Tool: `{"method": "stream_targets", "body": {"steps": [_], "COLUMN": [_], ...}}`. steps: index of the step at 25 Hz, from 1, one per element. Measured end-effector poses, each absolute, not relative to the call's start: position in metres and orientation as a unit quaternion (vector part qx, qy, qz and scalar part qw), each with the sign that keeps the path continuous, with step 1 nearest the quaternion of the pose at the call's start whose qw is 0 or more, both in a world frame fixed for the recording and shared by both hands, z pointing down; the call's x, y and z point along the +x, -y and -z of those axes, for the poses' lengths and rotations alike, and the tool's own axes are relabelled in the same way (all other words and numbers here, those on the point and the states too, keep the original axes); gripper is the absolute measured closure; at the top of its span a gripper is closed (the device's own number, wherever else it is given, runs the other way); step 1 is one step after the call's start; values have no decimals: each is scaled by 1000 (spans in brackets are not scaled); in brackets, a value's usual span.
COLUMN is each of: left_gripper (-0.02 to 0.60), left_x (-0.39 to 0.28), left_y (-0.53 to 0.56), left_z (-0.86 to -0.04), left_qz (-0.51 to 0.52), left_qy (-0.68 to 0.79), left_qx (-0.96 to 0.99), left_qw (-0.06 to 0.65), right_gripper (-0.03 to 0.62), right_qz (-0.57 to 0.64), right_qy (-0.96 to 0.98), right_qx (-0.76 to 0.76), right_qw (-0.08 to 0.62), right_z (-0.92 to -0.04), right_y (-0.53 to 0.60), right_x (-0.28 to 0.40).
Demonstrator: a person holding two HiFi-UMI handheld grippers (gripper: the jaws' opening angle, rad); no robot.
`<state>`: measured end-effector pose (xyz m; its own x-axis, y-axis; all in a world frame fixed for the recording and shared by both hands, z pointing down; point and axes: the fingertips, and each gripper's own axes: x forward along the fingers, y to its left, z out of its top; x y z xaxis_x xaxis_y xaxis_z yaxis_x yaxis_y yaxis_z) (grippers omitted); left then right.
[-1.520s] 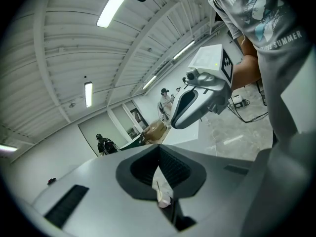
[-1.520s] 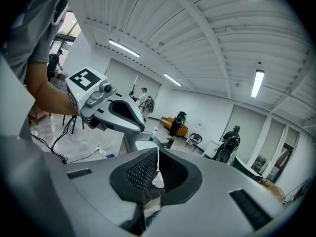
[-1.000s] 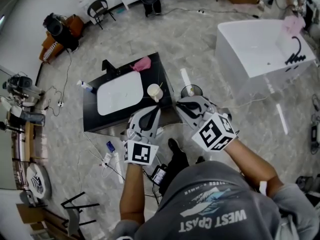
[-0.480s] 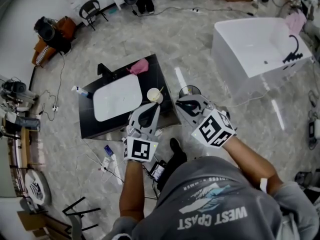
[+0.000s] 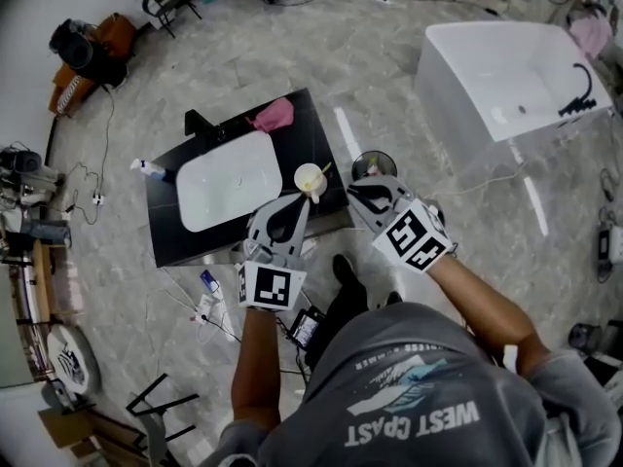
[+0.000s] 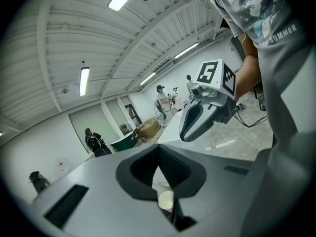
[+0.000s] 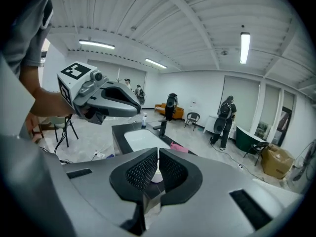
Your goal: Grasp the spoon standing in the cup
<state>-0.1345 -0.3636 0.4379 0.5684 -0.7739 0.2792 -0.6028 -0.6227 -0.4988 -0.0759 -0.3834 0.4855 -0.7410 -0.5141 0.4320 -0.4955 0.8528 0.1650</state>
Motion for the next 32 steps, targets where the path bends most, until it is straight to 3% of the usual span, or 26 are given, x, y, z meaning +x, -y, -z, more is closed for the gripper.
{"method": "stream_targets", "body": {"steps": [17, 20, 32], "left_gripper": [580, 580, 580], "left_x": [-188, -197, -211], "left_y": [421, 427, 447], "left_z": [-496, -511, -552], "left_qz": [246, 247, 240], "left_qy": [-392, -392, -372], "left_qx": [-880, -882, -895], "left_qw": [109, 91, 54], "right_gripper": [557, 477, 457], "right_qz": [-176, -220, -303], "right_qy": [894, 881, 854], "right_qx": [306, 311, 339], "right_qw": [277, 280, 253], "right_z": [-634, -663, -715], "right_y": [459, 464, 490], "right_x": [-103, -108, -137]}}
